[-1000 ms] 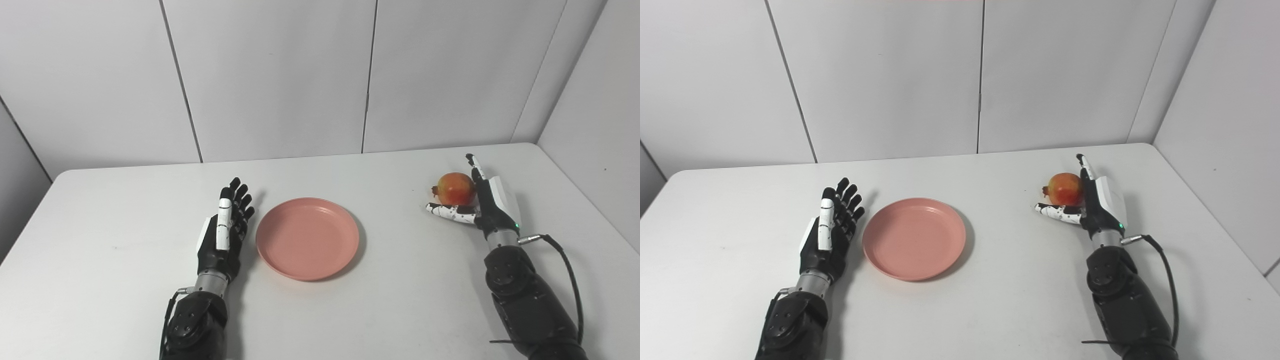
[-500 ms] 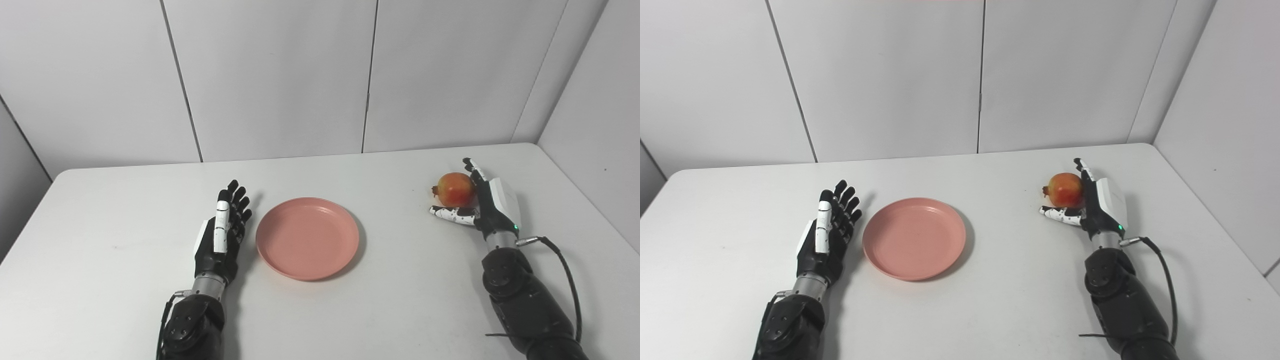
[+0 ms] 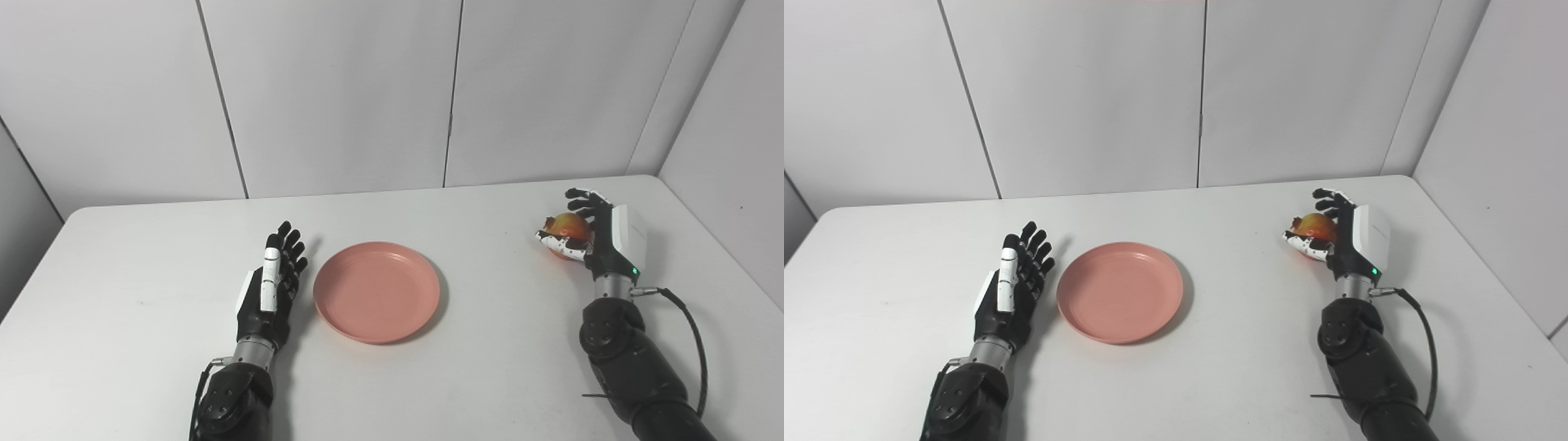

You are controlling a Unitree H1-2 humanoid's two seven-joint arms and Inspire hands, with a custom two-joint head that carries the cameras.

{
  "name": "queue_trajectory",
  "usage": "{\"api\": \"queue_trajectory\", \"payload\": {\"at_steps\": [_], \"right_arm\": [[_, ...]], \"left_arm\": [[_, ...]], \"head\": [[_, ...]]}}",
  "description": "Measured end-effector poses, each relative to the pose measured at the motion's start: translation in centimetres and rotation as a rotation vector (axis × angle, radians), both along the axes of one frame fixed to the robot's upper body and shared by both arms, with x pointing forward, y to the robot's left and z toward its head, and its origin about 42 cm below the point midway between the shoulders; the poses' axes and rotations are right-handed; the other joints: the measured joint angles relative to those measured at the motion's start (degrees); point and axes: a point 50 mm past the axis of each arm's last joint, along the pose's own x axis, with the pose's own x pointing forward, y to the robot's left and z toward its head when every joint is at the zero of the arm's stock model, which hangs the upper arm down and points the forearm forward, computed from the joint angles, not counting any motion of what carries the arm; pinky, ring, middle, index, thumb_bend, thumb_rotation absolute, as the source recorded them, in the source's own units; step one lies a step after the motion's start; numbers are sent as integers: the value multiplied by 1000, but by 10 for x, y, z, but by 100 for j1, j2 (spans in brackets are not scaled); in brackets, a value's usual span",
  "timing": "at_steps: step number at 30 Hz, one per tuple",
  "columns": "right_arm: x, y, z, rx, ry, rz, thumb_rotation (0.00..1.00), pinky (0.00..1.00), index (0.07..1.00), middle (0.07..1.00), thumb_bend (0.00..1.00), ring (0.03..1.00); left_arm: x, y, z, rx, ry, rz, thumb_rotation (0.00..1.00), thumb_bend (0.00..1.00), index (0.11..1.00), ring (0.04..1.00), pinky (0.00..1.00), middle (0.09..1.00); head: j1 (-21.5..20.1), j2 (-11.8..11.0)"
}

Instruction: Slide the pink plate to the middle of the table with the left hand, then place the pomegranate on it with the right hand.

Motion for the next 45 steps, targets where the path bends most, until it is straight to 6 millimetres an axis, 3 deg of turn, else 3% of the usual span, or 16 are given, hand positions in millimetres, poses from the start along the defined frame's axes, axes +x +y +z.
{"api": "queue_trajectory", "payload": {"at_steps": [20, 45], "right_arm": [[-1, 1, 1, -5, -30, -4, 0, 353, 530, 445, 518, 451], [0, 3, 0, 22, -10, 18, 6, 481, 506, 487, 525, 573]], "left_arm": [[0, -2, 0, 24, 1, 4, 1000, 592, 1000, 995, 974, 1000], [0, -3, -1, 14, 7, 8, 975, 588, 996, 993, 976, 1000]], "head": [[44, 0], [35, -9]]}}
